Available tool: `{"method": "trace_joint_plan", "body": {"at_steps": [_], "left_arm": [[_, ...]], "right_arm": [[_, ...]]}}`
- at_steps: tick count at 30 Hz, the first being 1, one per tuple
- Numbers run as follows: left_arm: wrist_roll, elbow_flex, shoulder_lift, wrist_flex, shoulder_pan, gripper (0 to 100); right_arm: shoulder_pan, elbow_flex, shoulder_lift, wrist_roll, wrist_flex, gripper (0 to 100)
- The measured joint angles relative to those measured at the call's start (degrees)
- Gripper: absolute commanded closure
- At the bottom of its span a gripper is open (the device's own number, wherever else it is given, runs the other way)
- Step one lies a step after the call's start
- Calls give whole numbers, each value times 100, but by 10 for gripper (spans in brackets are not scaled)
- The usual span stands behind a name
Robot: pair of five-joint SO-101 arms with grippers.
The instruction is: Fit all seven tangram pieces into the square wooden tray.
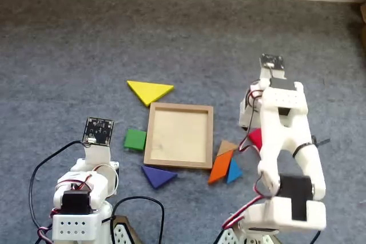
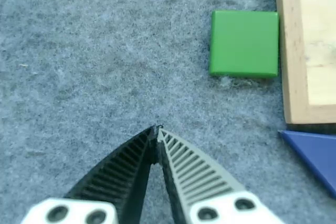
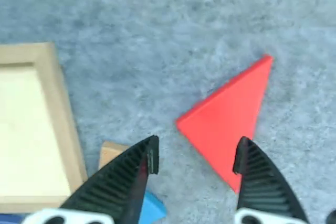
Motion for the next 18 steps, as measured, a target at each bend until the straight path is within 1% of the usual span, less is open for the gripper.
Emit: {"method": "trace_joint_plan", "body": {"at_steps": [5,8,11,14,18], "left_arm": [[0,0,0,0,0,993],[0,0,0,0,0,993],[0,0,0,0,0,993],[0,0,0,0,0,993],[0,0,0,0,0,993]], "right_arm": [[-79,0,-220,18,105,767],[-70,0,-141,18,105,717],[-79,0,273,18,105,672],[-70,0,774,18,97,666],[-53,0,1178,18,-229,666]]}}
